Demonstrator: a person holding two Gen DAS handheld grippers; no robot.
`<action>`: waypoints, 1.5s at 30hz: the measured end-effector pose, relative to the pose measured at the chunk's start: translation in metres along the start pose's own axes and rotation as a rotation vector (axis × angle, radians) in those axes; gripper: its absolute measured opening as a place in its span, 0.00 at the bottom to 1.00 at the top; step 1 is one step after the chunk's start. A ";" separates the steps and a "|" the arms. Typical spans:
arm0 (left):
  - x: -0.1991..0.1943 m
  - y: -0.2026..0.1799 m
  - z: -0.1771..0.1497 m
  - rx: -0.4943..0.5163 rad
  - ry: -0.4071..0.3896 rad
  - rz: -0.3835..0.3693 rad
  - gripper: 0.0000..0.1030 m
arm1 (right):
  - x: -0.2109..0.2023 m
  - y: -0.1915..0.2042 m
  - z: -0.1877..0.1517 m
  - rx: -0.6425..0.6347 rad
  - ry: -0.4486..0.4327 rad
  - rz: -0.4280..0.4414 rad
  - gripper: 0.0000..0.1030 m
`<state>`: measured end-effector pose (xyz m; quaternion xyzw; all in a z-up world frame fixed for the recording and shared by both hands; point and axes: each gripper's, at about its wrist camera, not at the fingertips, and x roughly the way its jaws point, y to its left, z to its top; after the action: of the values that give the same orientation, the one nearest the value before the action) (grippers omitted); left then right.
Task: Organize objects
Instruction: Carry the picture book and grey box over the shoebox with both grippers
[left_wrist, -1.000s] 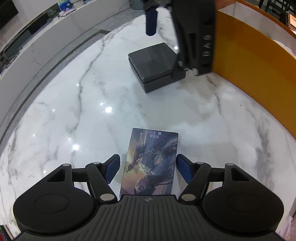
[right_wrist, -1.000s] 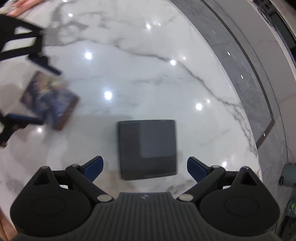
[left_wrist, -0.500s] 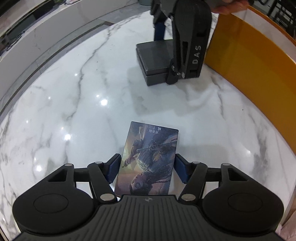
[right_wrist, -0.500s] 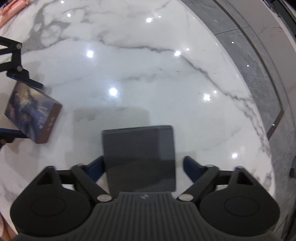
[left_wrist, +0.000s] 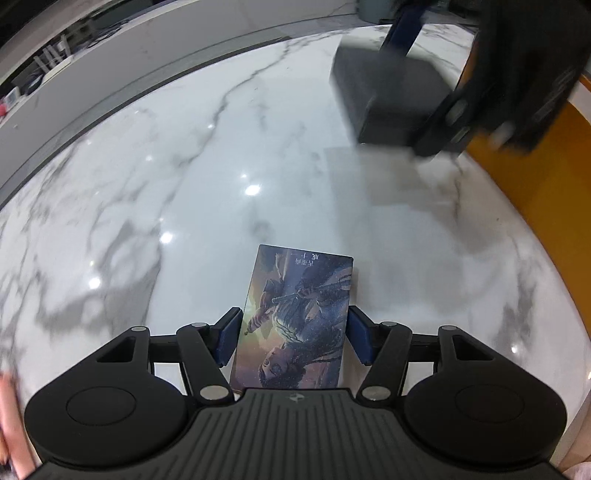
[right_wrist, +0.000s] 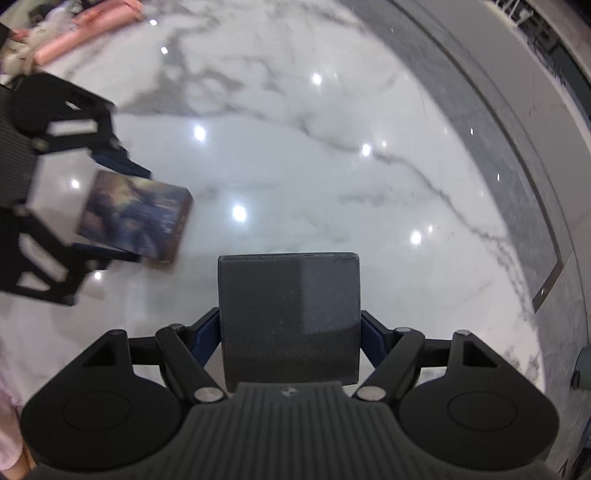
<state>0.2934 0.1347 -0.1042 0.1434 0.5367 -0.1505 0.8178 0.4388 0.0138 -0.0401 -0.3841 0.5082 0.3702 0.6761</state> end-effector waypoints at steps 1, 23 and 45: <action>-0.004 0.000 -0.003 -0.014 -0.004 0.019 0.67 | -0.010 0.000 -0.005 -0.005 -0.018 -0.006 0.75; -0.136 -0.173 0.073 0.358 -0.344 0.015 0.67 | -0.112 0.015 -0.208 -0.158 0.047 -0.253 0.75; -0.025 -0.251 0.138 0.747 -0.261 -0.041 0.67 | -0.022 -0.036 -0.245 -0.240 0.059 -0.183 0.75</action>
<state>0.2984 -0.1471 -0.0470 0.4002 0.3392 -0.3686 0.7674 0.3674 -0.2239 -0.0603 -0.5175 0.4428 0.3536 0.6412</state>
